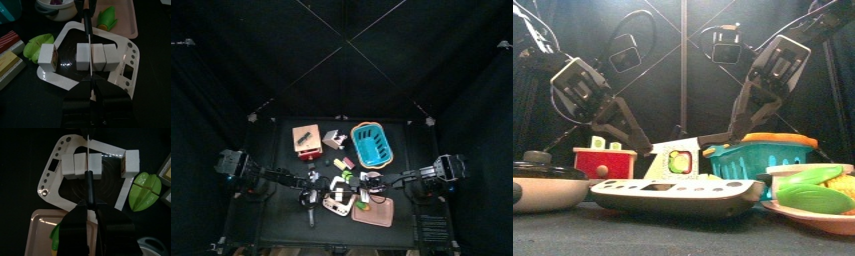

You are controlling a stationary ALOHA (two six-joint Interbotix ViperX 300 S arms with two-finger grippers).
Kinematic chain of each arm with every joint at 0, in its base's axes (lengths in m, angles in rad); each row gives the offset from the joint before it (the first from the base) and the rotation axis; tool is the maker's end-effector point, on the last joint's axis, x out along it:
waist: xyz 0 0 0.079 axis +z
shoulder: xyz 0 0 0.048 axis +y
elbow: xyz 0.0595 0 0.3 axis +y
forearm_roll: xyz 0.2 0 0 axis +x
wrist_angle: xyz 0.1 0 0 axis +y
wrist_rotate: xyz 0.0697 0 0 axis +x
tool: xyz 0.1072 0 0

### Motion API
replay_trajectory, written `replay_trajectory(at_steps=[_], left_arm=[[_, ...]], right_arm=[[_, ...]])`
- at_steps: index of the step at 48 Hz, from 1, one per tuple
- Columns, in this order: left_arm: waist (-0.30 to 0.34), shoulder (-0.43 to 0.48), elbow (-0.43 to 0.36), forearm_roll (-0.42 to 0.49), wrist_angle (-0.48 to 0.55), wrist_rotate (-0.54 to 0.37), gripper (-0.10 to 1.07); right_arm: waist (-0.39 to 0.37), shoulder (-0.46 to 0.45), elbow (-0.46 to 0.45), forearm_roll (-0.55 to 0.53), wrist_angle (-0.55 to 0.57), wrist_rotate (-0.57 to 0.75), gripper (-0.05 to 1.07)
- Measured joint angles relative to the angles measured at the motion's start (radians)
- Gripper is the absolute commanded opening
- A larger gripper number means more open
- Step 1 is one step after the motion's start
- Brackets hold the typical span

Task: Cut sushi roll

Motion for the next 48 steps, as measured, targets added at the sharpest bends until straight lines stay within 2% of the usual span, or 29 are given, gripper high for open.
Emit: replay_trajectory(at_steps=[20,34,48], left_arm=[[0.003,0.089,-0.025,0.0,-0.003,-0.002,0.38],[0.049,0.087,-0.025,0.0,-0.003,0.002,0.38],[0.034,0.052,-0.025,0.0,-0.002,0.002,0.38]], right_arm=[[0.002,0.117,-0.005,0.02,-0.011,0.0,0.33],[-0.028,0.118,-0.006,0.018,-0.011,0.002,0.33],[-0.018,0.091,-0.011,0.017,-0.009,0.002,0.33]])
